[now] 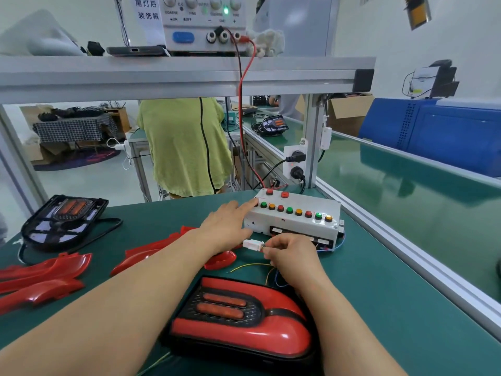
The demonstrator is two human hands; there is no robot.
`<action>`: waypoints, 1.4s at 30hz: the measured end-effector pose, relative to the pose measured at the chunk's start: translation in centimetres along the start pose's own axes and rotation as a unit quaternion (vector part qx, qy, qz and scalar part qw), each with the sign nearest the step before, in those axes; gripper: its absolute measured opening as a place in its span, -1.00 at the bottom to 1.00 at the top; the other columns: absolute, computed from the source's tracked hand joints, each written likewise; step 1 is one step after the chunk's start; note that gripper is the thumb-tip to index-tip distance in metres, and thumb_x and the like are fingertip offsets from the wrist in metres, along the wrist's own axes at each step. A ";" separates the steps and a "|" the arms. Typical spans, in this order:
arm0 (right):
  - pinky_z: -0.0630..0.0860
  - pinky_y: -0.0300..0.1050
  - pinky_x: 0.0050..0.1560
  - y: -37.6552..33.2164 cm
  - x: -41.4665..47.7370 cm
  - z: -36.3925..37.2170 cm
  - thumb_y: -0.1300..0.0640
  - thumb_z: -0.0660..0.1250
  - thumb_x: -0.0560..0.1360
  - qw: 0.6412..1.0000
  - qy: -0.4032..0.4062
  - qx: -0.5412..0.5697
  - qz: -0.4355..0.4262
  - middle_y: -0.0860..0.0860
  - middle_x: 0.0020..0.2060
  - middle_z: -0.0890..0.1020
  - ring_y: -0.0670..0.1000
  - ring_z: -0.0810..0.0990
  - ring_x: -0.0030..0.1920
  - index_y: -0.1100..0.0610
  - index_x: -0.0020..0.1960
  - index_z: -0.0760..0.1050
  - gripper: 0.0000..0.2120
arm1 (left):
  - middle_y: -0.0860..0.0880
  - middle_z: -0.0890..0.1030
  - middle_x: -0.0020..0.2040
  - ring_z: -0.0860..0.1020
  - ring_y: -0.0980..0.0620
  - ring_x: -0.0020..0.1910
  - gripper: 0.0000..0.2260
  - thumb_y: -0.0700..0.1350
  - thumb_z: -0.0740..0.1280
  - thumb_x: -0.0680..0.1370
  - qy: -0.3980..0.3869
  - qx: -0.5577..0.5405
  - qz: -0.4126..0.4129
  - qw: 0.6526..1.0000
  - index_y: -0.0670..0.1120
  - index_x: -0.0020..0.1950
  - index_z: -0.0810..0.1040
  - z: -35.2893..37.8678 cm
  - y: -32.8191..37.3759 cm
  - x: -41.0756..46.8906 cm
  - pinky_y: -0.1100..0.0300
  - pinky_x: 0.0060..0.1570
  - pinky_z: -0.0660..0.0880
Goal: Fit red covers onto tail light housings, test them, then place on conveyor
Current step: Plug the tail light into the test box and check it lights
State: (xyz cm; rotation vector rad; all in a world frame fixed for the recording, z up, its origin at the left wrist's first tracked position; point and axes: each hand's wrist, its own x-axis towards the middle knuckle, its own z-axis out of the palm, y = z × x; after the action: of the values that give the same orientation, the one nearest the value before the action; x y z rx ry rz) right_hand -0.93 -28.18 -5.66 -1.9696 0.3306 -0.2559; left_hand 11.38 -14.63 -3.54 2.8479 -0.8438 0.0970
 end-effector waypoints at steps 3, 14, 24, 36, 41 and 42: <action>0.56 -0.09 -0.17 0.0 0.0 0.1 0.17 0.45 0.45 1.000 -0.002 0.007 0.008 -0.04 -0.28 0.67 -0.05 0.58 -0.26 0.00 -0.21 0.63 -0.90 | 0.00 0.24 0.50 0.21 -0.06 0.46 -0.27 -0.05 0.33 0.53 0.067 0.028 0.028 0.997 0.11 0.61 0.02 -0.1 0.1 -0.3 -0.08 0.38 0.26; 0.61 -0.06 -0.13 -0.2 0.1 0.1 0.18 0.43 0.44 1.000 0.007 -0.023 -0.001 -0.03 -0.26 0.67 0.01 0.64 -0.20 0.00 -0.24 0.60 -0.88 | 0.10 0.20 0.57 0.08 0.06 0.54 -0.22 -0.43 0.20 0.51 0.075 0.034 0.157 0.984 0.11 0.61 0.05 0.0 0.8 0.1 0.11 0.43 0.11; 0.59 -0.11 -0.26 -0.1 0.4 0.4 0.16 0.38 0.40 0.996 0.032 -0.085 -0.010 -0.10 -0.33 0.65 -0.03 0.64 -0.37 -0.07 -0.29 0.55 -0.84 | 0.07 0.29 0.53 0.16 0.05 0.52 -0.21 -0.42 0.22 0.49 0.089 0.026 0.155 0.984 0.17 0.58 0.10 0.9 1.3 0.9 0.11 0.43 0.10; 0.45 -0.06 0.10 -0.9 0.3 -1.5 0.04 0.34 0.46 0.959 0.218 -0.169 -0.068 -0.08 0.33 0.34 0.01 0.41 0.28 -0.01 0.09 0.58 -0.80 | 0.01 0.33 0.51 0.22 0.02 0.51 -0.25 -0.41 0.21 0.52 0.099 -0.001 0.129 0.987 0.14 0.59 0.10 0.8 1.6 0.4 0.11 0.43 0.10; 0.41 0.02 0.23 -0.3 0.7 -2.5 0.00 0.32 0.49 0.959 0.133 -0.248 -0.016 -0.09 0.58 0.02 0.09 0.16 0.48 0.00 0.05 0.58 -0.83 | 0.00 0.32 0.52 0.20 0.02 0.51 -0.26 -0.40 0.19 0.54 0.084 -0.005 0.125 0.989 0.14 0.60 0.08 0.6 1.8 0.2 0.11 0.44 0.08; 0.40 0.02 0.23 -0.2 0.7 -2.5 -0.02 0.32 0.49 0.960 0.118 -0.252 -0.007 -0.10 0.59 0.01 0.09 0.16 0.49 -0.01 0.01 0.58 -0.85 | 0.00 0.32 0.52 0.21 0.02 0.51 -0.25 -0.41 0.19 0.53 0.082 -0.007 0.124 0.989 0.15 0.60 0.08 0.5 1.8 0.2 0.12 0.44 0.08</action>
State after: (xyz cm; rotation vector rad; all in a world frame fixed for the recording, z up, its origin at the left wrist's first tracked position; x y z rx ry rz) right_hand -1.09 -30.46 -4.42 -2.4490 0.5816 -0.4535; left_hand 10.58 -16.30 -3.78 2.6619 -1.1503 0.3500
